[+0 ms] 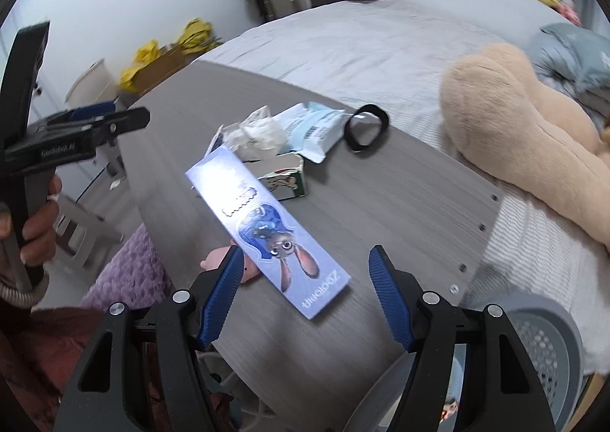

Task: Collect trash
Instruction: 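Move both tools back to the table and grasp the blue Zootopia box with the right tool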

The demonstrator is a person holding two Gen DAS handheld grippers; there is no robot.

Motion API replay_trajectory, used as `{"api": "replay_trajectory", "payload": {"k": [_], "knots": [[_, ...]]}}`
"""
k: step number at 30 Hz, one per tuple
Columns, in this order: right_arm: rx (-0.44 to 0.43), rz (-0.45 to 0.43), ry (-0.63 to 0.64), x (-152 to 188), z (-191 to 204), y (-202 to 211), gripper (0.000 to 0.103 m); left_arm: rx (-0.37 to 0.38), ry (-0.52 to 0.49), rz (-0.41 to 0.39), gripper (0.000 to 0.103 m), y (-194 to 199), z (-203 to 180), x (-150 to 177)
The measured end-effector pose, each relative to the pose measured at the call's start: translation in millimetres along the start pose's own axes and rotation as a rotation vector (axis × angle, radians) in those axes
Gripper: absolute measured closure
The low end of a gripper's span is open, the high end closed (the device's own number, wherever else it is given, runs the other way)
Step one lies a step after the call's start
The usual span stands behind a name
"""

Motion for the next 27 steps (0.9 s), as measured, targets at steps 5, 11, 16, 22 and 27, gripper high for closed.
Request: {"api": "replay_trajectory", "payload": {"k": [5, 11, 16, 22, 27], "knots": [[-0.056, 0.035, 0.078, -2, 10, -17, 0.038, -0.048, 0.024, 0.008, 0.009, -1, 18, -2], [-0.111, 0.089, 0.176, 1, 21, -34, 0.038, -0.087, 0.042, 0.009, 0.009, -2, 30, -5], [-0.121, 0.128, 0.217, 4, 24, -51, 0.038, -0.102, 0.044, 0.019, 0.009, -5, 33, -4], [-0.139, 0.147, 0.226, 5, 24, -65, 0.038, -0.107, 0.045, 0.022, 0.009, -7, 34, -5], [-0.162, 0.143, 0.220, 2, 24, -69, 0.039, -0.106, 0.043, 0.024, 0.009, -8, 33, -4]]}}
Point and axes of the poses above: each gripper's, at about its wrist camera, not at the fingertips, and y roughly against the way its jaws point, z to its left, x to its underside, the point moved 7 cm from there along -y, roughly the way its jaws point, and after that the axes turned 7 degrees about -z, right-handed, at the moved point
